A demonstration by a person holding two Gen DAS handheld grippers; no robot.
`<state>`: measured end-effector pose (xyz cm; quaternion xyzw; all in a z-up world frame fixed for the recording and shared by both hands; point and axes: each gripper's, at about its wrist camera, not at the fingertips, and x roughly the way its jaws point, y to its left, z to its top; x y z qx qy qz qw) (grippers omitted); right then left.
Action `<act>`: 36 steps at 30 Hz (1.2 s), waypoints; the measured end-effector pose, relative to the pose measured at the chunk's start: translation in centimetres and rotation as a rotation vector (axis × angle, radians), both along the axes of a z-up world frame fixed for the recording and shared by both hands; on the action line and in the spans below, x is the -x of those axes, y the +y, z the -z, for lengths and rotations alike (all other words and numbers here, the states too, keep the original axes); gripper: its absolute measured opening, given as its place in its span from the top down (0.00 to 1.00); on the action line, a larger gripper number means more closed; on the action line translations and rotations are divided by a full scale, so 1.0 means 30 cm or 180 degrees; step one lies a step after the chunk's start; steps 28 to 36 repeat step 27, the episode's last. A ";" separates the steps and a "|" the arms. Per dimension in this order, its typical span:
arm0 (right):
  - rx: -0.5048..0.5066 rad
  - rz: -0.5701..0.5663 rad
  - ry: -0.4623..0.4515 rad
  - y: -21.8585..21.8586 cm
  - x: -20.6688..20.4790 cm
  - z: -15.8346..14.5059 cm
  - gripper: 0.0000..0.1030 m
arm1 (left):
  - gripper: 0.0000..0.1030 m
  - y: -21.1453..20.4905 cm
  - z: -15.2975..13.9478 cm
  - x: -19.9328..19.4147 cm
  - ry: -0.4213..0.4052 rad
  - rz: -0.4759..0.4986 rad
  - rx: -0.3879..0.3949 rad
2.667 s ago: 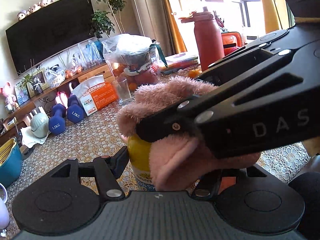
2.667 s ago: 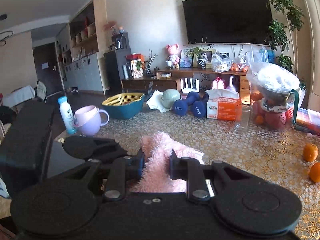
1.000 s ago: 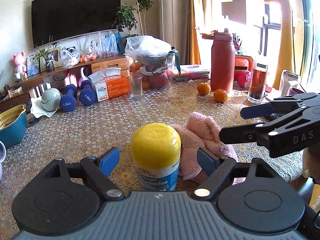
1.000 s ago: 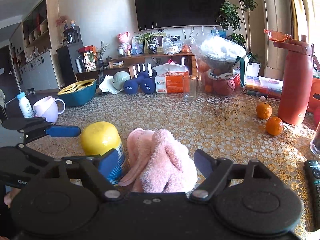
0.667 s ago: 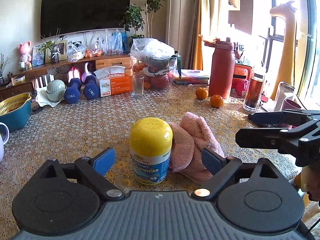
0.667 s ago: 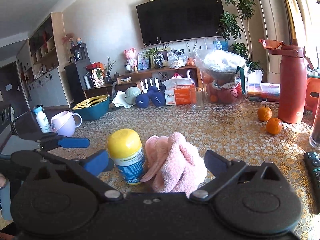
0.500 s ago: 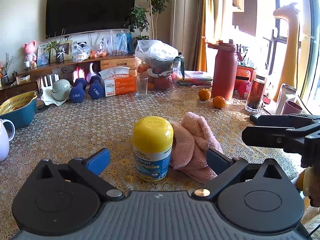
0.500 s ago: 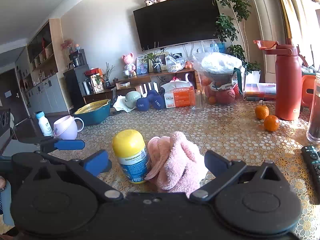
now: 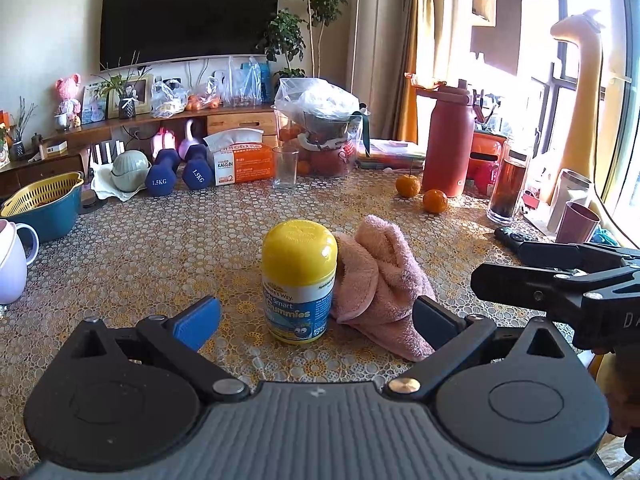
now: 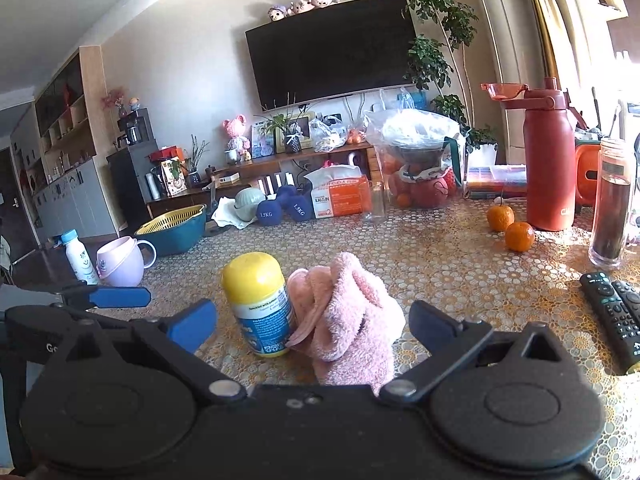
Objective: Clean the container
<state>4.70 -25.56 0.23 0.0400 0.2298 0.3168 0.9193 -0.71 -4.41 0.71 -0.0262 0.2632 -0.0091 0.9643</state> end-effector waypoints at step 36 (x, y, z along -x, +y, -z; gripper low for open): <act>0.0011 0.0108 0.0011 0.009 0.000 0.001 0.00 | 0.00 -0.023 0.015 0.002 0.0035 0.0024 -0.0080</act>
